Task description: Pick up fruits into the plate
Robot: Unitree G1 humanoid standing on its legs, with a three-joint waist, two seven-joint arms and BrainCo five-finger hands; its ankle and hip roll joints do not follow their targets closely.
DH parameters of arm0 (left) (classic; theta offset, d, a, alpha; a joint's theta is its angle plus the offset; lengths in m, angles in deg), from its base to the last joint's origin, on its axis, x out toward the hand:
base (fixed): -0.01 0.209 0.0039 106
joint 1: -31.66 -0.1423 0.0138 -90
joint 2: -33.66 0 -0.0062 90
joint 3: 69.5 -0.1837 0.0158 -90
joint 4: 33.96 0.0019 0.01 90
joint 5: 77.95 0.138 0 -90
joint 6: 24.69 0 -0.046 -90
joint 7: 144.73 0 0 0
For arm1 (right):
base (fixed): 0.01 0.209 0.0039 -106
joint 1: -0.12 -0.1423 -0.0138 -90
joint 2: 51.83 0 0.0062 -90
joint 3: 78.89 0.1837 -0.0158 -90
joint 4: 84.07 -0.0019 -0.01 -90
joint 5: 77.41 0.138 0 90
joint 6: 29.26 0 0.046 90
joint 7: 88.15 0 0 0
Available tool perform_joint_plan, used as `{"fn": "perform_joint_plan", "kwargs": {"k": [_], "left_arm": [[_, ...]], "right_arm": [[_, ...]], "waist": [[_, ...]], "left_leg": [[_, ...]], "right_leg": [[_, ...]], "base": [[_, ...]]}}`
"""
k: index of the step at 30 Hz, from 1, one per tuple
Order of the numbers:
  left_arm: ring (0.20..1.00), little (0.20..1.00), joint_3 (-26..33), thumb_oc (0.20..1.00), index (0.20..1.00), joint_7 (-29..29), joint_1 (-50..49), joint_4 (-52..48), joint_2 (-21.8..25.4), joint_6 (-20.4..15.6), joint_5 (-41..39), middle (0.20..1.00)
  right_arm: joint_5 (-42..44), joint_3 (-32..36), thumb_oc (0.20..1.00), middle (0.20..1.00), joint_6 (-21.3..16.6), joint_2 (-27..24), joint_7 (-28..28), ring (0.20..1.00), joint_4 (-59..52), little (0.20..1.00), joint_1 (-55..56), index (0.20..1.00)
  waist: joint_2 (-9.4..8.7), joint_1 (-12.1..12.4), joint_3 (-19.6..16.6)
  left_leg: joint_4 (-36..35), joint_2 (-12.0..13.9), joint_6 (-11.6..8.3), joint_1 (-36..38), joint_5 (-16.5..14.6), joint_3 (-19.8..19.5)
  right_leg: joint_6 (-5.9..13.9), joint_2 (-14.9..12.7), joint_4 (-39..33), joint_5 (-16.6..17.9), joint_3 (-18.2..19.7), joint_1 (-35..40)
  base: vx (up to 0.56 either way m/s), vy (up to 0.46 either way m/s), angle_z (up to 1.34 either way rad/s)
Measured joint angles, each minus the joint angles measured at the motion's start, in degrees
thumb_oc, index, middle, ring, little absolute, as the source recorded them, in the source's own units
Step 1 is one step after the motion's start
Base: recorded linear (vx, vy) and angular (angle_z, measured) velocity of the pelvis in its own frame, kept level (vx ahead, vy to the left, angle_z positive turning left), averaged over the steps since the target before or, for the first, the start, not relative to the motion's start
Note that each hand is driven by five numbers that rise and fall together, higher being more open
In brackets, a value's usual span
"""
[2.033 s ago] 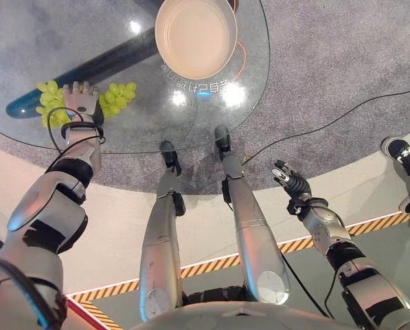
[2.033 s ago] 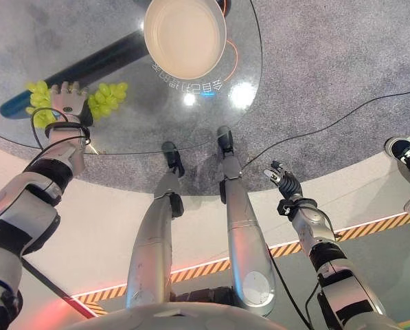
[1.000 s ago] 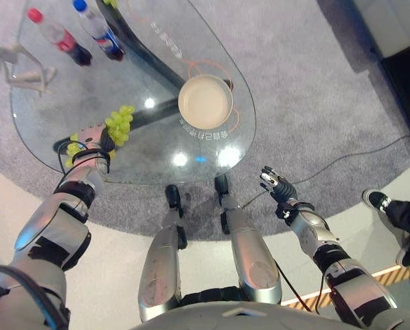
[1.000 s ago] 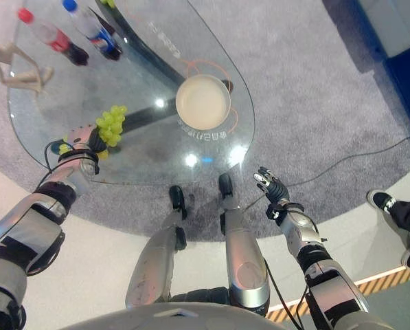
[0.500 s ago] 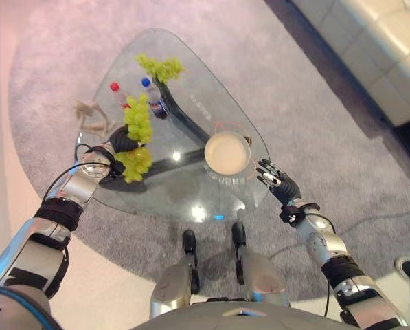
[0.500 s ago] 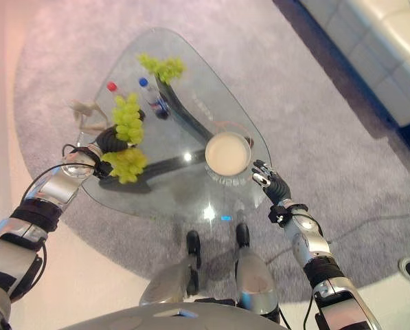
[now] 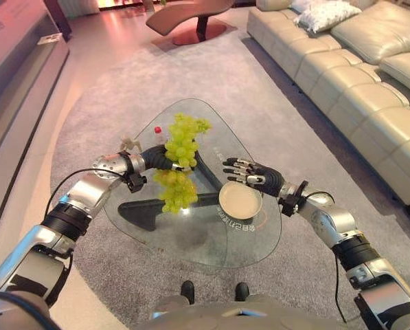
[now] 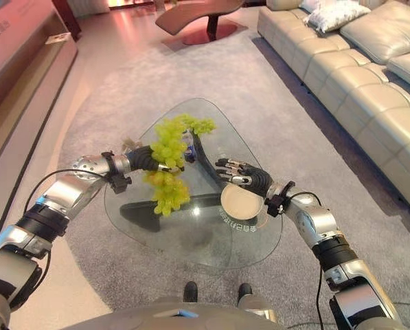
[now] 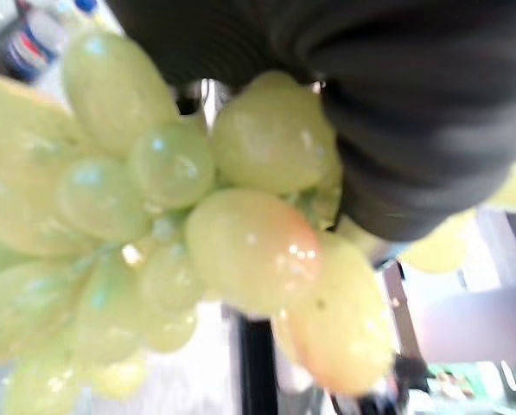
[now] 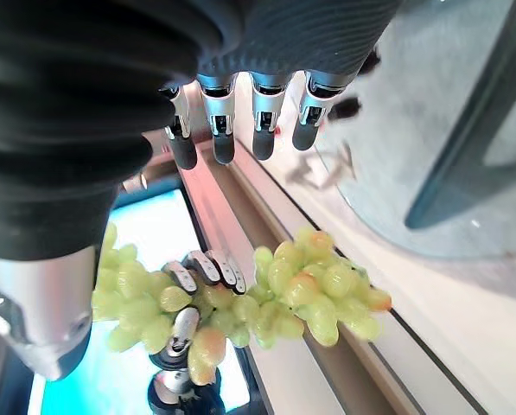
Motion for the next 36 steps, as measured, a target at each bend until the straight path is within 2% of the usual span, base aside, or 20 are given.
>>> {"fn": "perform_joint_plan", "kwargs": {"k": [6, 15, 27, 36], "left_arm": [[0.2, 0.2, -2.57, 0.2, 0.2, -1.74, 0.0, -4.03, -4.3, 3.77, -5.5, 0.2], [0.2, 0.2, -2.57, 0.2, 0.2, -0.55, 0.27, -7.0, -4.75, 5.85, -10.3, 0.2], [0.2, 0.2, -2.58, 0.2, 0.2, -0.16, 0.26, -7.8, -5.19, 6.16, -11.14, 0.2], [0.2, 0.2, -3.35, 0.2, 0.2, -1.3, 0.09, -9.11, -4.87, 6.07, -11.13, 0.2]], "right_arm": [[3.18, -3.1, 1.0, 1.0, 2.07, 1.67, 1.06, 1.0, -2.6, 1.0, 0.0, 1.0], [4.76, -4.73, 1.0, 1.0, 3.43, 3.51, 1.6, 1.0, -3.09, 1.0, 0.02, 1.0], [10.74, -4.74, 1.0, 1.0, 5.42, 3.98, 2.26, 1.0, -3.14, 1.0, 1.58, 1.0], [20.37, -4.45, 1.0, 1.0, 9.87, 3.94, 2.84, 1.0, -3.72, 1.0, 4.98, 1.0]], "waist": [[0.67, 0.34, -1.08], [0.8, 0.08, -1.21], [1.68, 0.1, -2.02], [2.38, 0.67, -3.05]], "left_leg": [[0.0, -0.7, 0.42, 0.04, 0.29, -0.97], [0.01, -0.66, 0.74, 0.21, 0.44, -0.89], [0.0, -0.66, 0.48, 0.64, 0.25, -0.83], [0.01, -0.65, 0.49, 0.66, 0.25, -0.73]], "right_leg": [[0.26, -0.76, 0.0, -0.17, -1.46, 0.72], [0.25, -0.74, 0.0, -0.17, -1.48, 0.87], [0.26, -0.73, 0.0, -0.17, -1.35, 1.27], [0.27, -0.71, 0.0, -0.18, -1.24, 1.26]], "base": [[0.01, 0.003, 0.12], [0.0, 0.0, 0.0], [0.0, 0.001, 0.0], [0.0, 0.0, 0.0]]}}
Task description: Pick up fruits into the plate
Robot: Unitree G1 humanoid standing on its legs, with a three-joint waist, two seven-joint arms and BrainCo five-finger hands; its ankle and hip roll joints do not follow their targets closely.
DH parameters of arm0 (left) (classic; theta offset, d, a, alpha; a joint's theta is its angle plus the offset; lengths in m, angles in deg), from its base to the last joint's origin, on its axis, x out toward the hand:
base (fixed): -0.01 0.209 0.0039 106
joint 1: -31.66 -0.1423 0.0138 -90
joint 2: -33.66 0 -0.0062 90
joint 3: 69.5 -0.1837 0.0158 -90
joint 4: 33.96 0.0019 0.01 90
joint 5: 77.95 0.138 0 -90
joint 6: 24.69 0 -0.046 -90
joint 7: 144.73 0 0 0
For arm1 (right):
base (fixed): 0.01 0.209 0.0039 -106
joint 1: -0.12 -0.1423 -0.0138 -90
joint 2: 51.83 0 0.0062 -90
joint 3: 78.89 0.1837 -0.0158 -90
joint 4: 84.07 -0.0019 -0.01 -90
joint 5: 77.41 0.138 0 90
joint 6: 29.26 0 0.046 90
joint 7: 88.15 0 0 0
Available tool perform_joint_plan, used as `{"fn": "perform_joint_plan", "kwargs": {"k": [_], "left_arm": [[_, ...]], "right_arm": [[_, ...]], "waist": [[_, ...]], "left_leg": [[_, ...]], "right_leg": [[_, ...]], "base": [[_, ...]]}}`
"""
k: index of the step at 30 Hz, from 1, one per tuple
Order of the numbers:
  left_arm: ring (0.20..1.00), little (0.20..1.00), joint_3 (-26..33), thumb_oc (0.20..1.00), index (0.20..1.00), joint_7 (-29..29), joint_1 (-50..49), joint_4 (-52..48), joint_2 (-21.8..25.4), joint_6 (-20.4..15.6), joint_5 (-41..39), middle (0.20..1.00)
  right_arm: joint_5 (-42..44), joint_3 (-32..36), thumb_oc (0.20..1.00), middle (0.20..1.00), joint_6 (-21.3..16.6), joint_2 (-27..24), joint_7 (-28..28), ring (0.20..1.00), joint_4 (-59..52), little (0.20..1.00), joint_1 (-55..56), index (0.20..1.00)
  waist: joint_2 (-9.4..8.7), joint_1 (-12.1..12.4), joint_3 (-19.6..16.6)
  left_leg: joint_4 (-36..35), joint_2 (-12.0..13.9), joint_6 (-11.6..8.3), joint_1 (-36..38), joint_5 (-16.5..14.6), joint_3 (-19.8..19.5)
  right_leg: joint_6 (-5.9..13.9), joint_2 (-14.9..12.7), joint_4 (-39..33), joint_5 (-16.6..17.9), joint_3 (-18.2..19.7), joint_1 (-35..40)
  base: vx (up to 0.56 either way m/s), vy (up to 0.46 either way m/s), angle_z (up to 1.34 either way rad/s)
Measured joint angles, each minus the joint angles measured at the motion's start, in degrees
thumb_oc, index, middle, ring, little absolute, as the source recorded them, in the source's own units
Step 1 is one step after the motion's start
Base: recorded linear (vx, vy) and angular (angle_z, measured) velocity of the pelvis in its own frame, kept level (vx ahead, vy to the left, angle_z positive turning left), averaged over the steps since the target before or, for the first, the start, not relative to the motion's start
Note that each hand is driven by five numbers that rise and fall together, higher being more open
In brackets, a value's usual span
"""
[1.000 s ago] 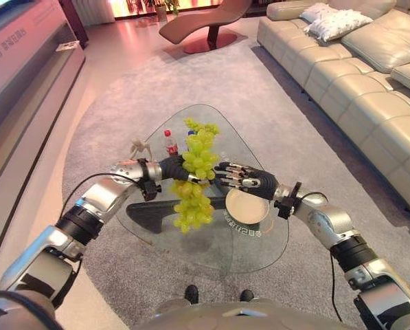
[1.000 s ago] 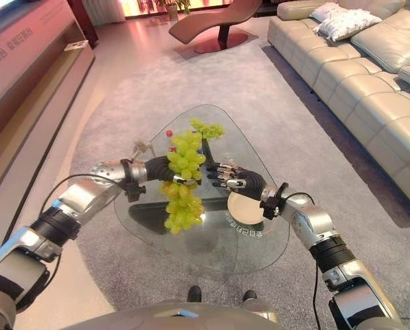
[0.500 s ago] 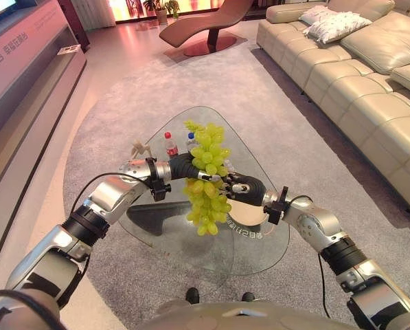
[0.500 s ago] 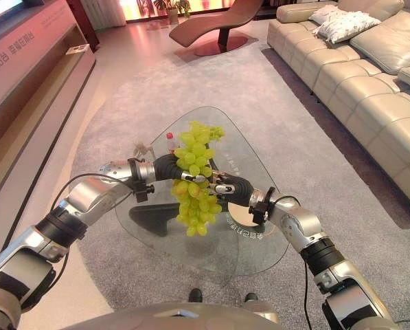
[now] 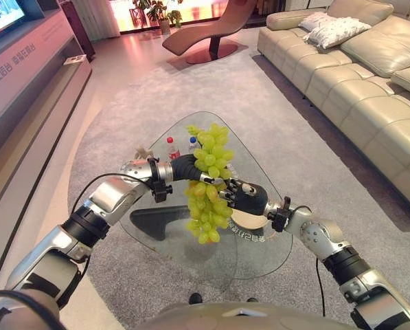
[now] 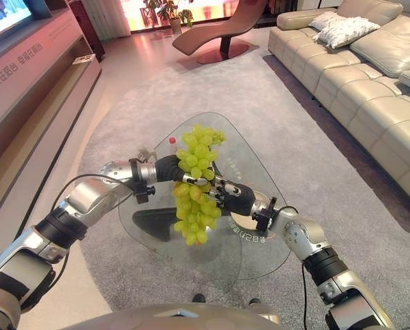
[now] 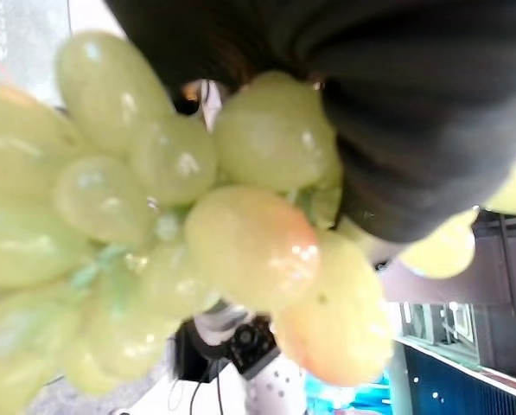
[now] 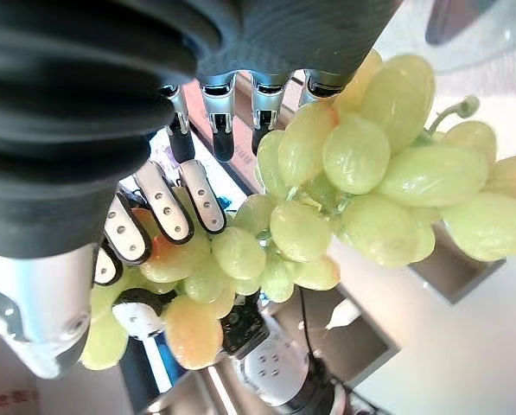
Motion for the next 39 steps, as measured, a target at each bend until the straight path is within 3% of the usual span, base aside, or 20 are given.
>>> {"fn": "perform_joint_plan", "kwargs": {"k": [6, 13, 28, 33, 37, 39], "left_arm": [[0.2, 0.2, -0.11, 0.2, 0.2, -1.6, -2.09, -0.42, -0.06, -1.3, 0.0, 0.2], [0.2, 0.2, -0.08, 0.2, 0.2, -1.53, -4.14, -0.93, -0.74, -1.17, -0.06, 0.2], [0.2, 0.2, -0.1, 0.2, 0.2, 3.8, -5.15, -0.95, -2.94, 0.15, -2.79, 0.2], [0.2, 0.2, 1.26, 0.2, 0.2, 5.87, -5.05, -1.83, -5.7, 0.14, -5.55, 0.2], [0.2, 0.2, 3.73, 0.2, 0.2, 5.66, -5.02, -2.61, -5.38, 0.14, -7.05, 0.2], [0.2, 0.2, 5.27, 0.2, 0.2, 5.12, -5.14, -2.63, -4.01, 0.15, -7.79, 0.2]], "right_arm": [[4.64, 0.73, 1.0, 1.0, 4.89, 0.03, 1.61, 1.0, 0.15, 1.0, 2.09, 1.0], [1.72, 0.82, 1.0, 1.0, 4.93, -0.59, 3.38, 1.0, 0.15, 1.0, 3.0, 1.0], [-3.02, 0.93, 1.0, 1.0, 1.87, 0.24, 3.84, 1.0, 1.87, 1.0, 2.85, 1.0], [-4.7, -5.67, 1.0, 1.0, 1.29, 3.26, 4.78, 1.0, 1.93, 1.0, 3.83, 1.0], [-4.63, -2.61, 1.0, 1.0, -3.12, 3.34, 3.99, 1.0, 1.59, 1.0, 5.4, 1.0], [-4.11, 2.05, 1.0, 1.0, -5.62, 2.24, 3.07, 1.0, 1.46, 1.0, 5.67, 1.0]], "waist": [[0.43, 0.61, -0.45], [0.46, 0.62, -1.19], [0.19, 0.75, -1.58], [-0.37, 0.53, -2.14], [-0.49, 0.66, -2.13], [-0.55, 0.58, -2.1]], "left_leg": [[0.0, 0.01, 0.0, 0.11, 0.0, 0.25], [0.0, 0.07, -0.01, -0.22, -0.02, 0.63], [0.0, 0.08, 0.18, -0.17, 0.13, 0.36], [-0.01, 0.12, 0.16, -0.23, 0.12, -0.14], [-0.02, 0.01, 0.05, -0.41, 0.02, -0.17], [-0.03, 0.05, 0.06, -0.53, 0.01, -0.17]], "right_leg": [[0.01, 0.0, 0.0, 0.0, 0.22, -0.01], [0.27, 0.04, 0.0, -0.18, 0.6, -0.52], [0.24, 0.09, 0.0, -0.16, 0.35, -0.32], [0.24, 0.14, 0.0, -0.17, 0.11, -0.26], [0.28, 0.01, -0.01, -0.21, -0.01, -0.32], [0.25, 0.03, -0.01, -0.26, 0.0, -0.46]], "base": [[0.0, -0.001, -0.01], [-0.01, -0.018, -0.03], [0.0, -0.002, 0.0], [0.0, 0.0, 0.0], [-0.01, 0.002, 0.01], [0.0, 0.0, 0.0]]}}
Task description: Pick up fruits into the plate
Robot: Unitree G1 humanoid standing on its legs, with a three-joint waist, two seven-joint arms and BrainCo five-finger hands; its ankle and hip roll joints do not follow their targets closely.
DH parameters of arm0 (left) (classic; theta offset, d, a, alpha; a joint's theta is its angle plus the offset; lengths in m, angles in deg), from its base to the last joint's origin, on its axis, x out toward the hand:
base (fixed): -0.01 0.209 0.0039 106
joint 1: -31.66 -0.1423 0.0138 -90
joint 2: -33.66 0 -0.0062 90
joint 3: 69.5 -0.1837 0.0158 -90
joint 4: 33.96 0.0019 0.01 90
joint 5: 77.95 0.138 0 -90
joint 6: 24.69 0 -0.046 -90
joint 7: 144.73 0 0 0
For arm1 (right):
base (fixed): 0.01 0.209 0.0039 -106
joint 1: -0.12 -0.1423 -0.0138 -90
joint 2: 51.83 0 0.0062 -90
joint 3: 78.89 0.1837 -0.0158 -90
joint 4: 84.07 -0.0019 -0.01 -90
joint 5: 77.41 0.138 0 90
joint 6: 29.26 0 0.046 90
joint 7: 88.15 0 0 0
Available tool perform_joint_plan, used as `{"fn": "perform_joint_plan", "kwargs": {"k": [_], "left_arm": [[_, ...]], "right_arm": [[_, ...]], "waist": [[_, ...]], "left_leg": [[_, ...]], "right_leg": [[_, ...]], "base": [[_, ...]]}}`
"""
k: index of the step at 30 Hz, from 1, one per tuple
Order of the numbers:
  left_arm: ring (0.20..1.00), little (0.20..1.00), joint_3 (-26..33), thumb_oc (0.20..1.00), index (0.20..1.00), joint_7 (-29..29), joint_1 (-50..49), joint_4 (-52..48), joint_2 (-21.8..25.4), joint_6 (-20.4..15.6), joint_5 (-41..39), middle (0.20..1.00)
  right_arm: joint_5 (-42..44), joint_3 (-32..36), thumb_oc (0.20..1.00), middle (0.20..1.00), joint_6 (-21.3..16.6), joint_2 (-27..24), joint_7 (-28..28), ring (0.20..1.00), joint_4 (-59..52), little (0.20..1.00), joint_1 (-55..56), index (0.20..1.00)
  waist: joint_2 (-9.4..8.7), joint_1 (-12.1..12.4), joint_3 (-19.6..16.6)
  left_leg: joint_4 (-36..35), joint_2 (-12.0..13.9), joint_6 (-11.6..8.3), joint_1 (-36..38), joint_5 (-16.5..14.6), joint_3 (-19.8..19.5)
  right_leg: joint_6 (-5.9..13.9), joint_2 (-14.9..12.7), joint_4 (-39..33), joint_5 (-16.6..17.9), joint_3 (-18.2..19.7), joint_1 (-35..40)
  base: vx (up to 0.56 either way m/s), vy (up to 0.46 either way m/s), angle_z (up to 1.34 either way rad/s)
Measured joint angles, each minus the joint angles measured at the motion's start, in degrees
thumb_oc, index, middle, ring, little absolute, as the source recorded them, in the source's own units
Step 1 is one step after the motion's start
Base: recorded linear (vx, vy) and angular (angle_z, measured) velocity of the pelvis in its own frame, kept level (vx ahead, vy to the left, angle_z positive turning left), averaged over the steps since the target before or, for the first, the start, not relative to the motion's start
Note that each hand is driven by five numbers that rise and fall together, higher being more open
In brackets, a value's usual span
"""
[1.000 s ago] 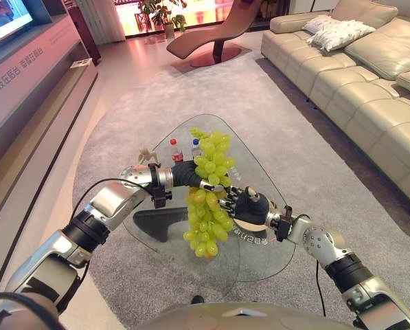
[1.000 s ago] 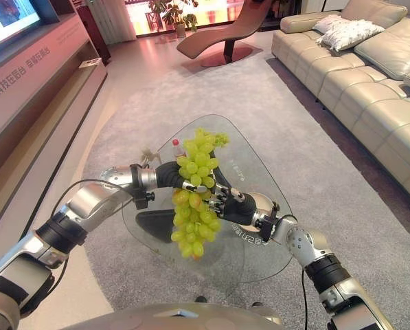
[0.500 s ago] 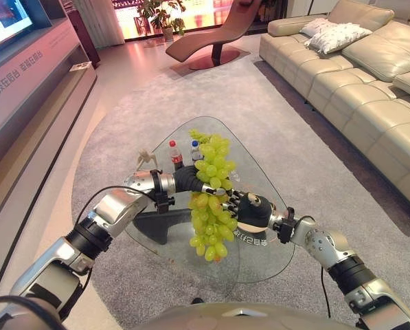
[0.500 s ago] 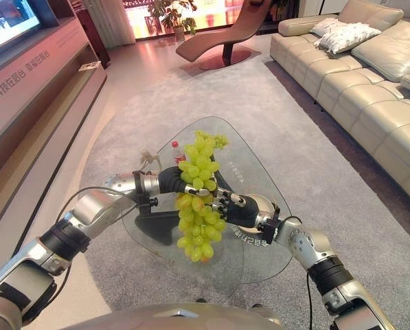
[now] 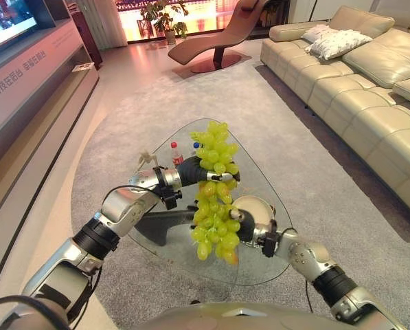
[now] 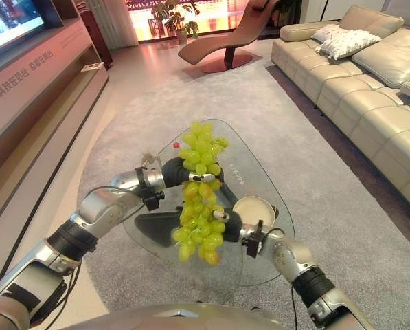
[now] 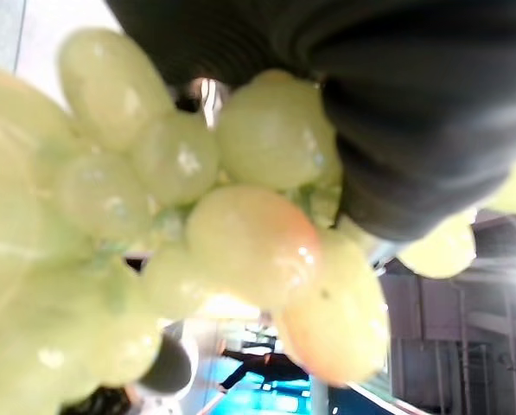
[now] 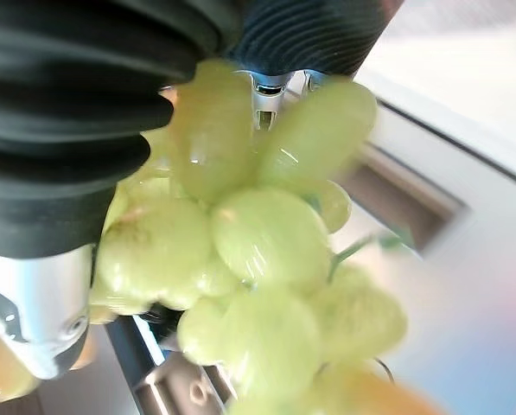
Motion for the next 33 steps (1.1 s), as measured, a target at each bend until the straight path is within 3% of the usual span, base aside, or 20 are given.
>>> {"fn": "perform_joint_plan", "kwargs": {"k": [4, 9, 21, 27, 33], "left_arm": [[0.2, 0.2, 2.7, 0.2, 0.2, -1.83, -0.11, 0.01, 1.99, 0.03, 0.0, 0.2], [0.2, 0.2, 6.15, 0.2, 0.2, -3.32, -1.07, 0.06, 3.38, 0.22, -0.78, 0.2], [0.2, 0.2, 7.1, 0.2, 0.2, -5.33, -1.1, 0.11, 4.47, 0.25, -2.26, 0.2], [0.2, 0.2, 6.47, 0.2, 0.2, -5.18, -1.09, 0.05, 3.87, 0.25, -2.27, 0.2], [0.2, 0.2, 2.07, 0.2, 0.2, -3.8, -0.76, 0.02, 1.43, 1.53, -2.26, 0.2]], "right_arm": [[0.62, 8.2, 1.0, 1.0, -4.07, -2.41, -0.78, 1.0, 0.03, 1.0, 0.87, 1.0], [0.56, 14.22, 1.0, 1.0, -5.43, -3.49, -0.82, 1.0, 2.2, 1.0, 2.07, 1.0], [0.37, 13.42, 1.0, 1.0, -5.44, -3.16, 1.21, 1.0, 4.15, 1.0, 2.04, 1.0], [-6.8, 9.25, 1.0, 1.0, -5.5, -3.02, -1.5, 1.0, 4.16, 1.0, 1.82, 1.0], [-12.02, 2.49, 1.0, 1.0, -6.05, -2.87, -2.81, 1.0, 3.74, 1.0, -1.2, 1.0]], "waist": [[-0.15, -0.08, 0.1], [-0.69, -0.19, 0.45], [-1.34, -0.25, 0.89], [-1.31, -0.29, 0.91], [-1.0, -0.3, 1.3]], "left_leg": [[0.0, 0.05, 0.01, -0.33, -0.01, 0.01], [0.0, 0.04, 0.21, -0.38, -0.03, 0.01], [0.0, -0.03, 0.1, -0.24, -0.22, -0.17], [0.0, -0.03, 0.1, -0.27, -0.23, -0.17], [0.0, -0.04, 0.11, -0.29, -0.24, -0.17]], "right_leg": [[-0.12, 0.03, -0.01, -0.2, -0.12, -0.28], [-0.16, 0.02, -0.01, -0.01, -0.27, -0.29], [-0.06, -0.08, -0.17, -0.09, -0.69, 0.0], [-0.05, -0.08, -0.24, -0.1, -0.67, -0.01], [-0.04, -0.09, -0.24, -0.11, -0.67, -0.02]], "base": [[0.0, 0.0, 0.0], [0.0, 0.0, 0.0], [0.0, 0.0, 0.0], [0.0, 0.0, 0.0], [0.0, 0.0, 0.0]]}}
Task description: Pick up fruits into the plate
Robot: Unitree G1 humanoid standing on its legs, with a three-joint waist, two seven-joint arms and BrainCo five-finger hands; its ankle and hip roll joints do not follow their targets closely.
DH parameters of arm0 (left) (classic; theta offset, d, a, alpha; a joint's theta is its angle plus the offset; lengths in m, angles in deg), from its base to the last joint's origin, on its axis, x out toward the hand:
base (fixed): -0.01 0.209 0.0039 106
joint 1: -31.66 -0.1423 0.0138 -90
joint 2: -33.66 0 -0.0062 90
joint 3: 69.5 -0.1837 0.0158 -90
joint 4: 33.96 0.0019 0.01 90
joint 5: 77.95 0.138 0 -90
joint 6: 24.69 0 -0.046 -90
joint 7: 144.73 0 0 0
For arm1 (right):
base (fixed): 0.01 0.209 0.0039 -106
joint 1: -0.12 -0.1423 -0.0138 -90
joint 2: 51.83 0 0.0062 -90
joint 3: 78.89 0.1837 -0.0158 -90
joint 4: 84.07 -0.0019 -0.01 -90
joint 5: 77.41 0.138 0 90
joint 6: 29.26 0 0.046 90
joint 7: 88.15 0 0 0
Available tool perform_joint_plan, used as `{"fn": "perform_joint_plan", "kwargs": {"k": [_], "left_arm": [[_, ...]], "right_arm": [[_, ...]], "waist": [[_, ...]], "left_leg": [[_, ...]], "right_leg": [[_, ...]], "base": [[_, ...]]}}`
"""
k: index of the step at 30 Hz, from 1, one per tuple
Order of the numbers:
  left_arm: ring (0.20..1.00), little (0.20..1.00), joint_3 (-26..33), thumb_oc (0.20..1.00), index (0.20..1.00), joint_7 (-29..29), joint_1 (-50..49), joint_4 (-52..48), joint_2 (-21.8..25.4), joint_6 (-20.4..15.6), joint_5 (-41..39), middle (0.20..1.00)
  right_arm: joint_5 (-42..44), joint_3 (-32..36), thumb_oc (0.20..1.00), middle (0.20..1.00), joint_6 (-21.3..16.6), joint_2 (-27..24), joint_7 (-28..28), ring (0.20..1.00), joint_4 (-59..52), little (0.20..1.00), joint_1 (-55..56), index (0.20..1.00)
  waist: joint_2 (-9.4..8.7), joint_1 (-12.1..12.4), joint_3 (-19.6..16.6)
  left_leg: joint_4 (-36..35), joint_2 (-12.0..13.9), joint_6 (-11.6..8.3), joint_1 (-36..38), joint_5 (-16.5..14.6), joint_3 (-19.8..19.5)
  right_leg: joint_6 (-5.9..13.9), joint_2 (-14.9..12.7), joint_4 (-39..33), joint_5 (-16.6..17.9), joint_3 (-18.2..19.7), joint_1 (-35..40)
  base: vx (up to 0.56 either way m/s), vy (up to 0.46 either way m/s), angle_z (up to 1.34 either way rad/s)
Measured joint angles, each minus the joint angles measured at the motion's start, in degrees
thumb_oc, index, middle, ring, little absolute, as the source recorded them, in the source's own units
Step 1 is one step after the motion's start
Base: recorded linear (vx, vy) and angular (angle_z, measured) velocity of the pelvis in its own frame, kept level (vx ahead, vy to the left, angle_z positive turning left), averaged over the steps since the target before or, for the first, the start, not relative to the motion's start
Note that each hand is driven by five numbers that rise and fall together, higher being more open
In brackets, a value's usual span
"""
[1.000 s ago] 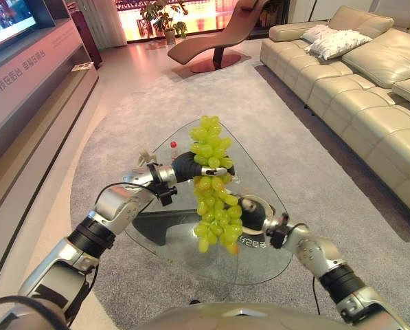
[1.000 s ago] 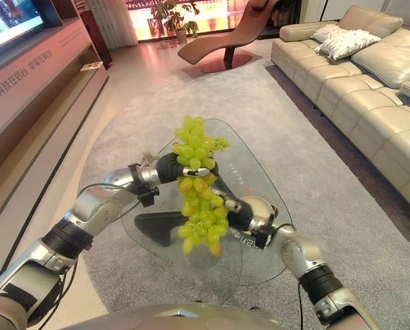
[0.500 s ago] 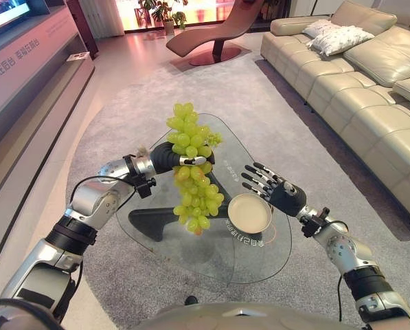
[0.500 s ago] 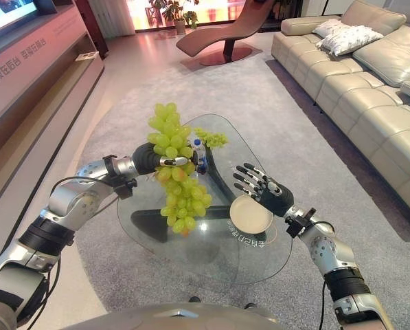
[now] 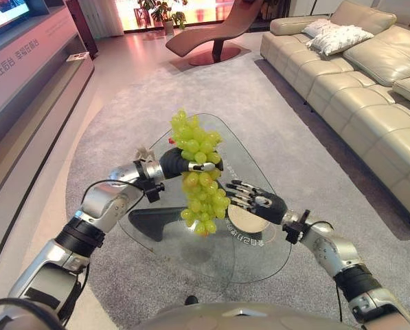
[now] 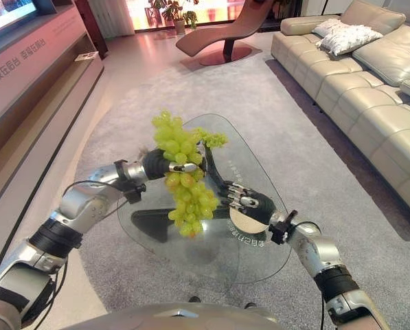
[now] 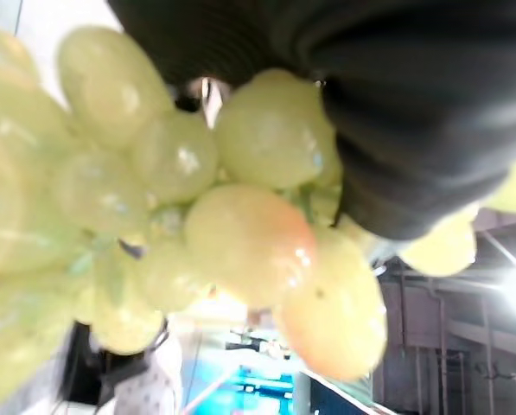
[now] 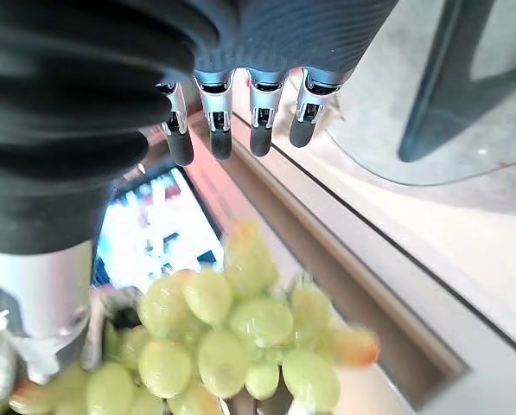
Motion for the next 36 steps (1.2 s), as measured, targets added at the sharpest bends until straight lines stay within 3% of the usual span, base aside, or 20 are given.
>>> {"fn": "perform_joint_plan", "kwargs": {"k": [6, 14, 24, 35, 36], "left_arm": [[0.2, 0.2, -0.91, 0.2, 0.2, 1.39, 0.0, -0.04, -3.47, 0.91, 0.0, 0.2], [0.2, 0.2, -1.77, 0.2, 0.2, 2.3, 0.0, -1.44, -3.71, 1.03, 0.0, 0.2], [0.2, 0.2, -1.89, 0.2, 0.2, 2.29, 0.0, -1.36, -4.87, 0.92, 0.13, 0.2], [0.2, 0.2, -1.88, 0.2, 0.2, 2.35, -0.01, -0.87, -5.8, 0.52, 1.12, 0.2], [0.2, 0.2, -1.88, 0.2, 0.2, 2.37, -0.01, -0.86, -5.79, 0.3, 1.13, 0.2]], "right_arm": [[-1.15, -3.92, 1.0, 1.0, 0.7, 0.91, -0.86, 1.0, -4.78, 1.0, -2.15, 1.0], [-1.1, -6.52, 1.0, 1.0, 2.85, 2.41, -0.91, 1.0, -5.6, 1.0, -2.89, 1.0], [8.74, -11.44, 1.0, 1.0, 12.95, 5.0, 8.92, 1.0, -8.78, 1.0, -2.26, 1.0], [12.0, -11.43, 1.0, 1.0, 16.58, 5.16, 11.61, 1.0, -11.36, 1.0, -0.73, 1.0], [12.07, -11.41, 0.896, 0.896, 16.82, 5.04, 11.61, 0.896, -11.41, 0.896, -0.73, 0.896]], "waist": [[0.21, 0.14, 0.18], [0.26, 0.31, 0.22], [0.89, 0.38, 0.8], [1.22, 0.3, 0.99], [1.28, 0.3, 1.0]], "left_leg": [[0.0, -0.01, 0.03, 0.03, 0.01, 0.02], [0.0, -0.03, 0.02, 0.01, -0.02, 0.01], [0.01, -0.04, 0.04, 0.05, -0.01, 0.02], [0.01, -0.04, 0.04, 0.08, -0.02, 0.05], [0.01, -0.04, 0.05, 0.11, -0.01, 0.08]], "right_leg": [[0.01, -0.01, 0.19, -0.01, -0.02, 0.03], [0.02, -0.01, 0.21, -0.02, -0.01, 0.04], [0.02, -0.01, 0.22, -0.02, -0.02, 0.09], [0.03, 0.0, 0.22, -0.03, 0.11, 0.08], [0.02, 0.0, 0.22, -0.03, 0.13, 0.09]], "base": [[0.0, 0.0, 0.0], [0.0, 0.0, 0.0], [0.0, 0.0, 0.0], [0.0, 0.0, 0.0], [0.0, 0.0, 0.0]]}}
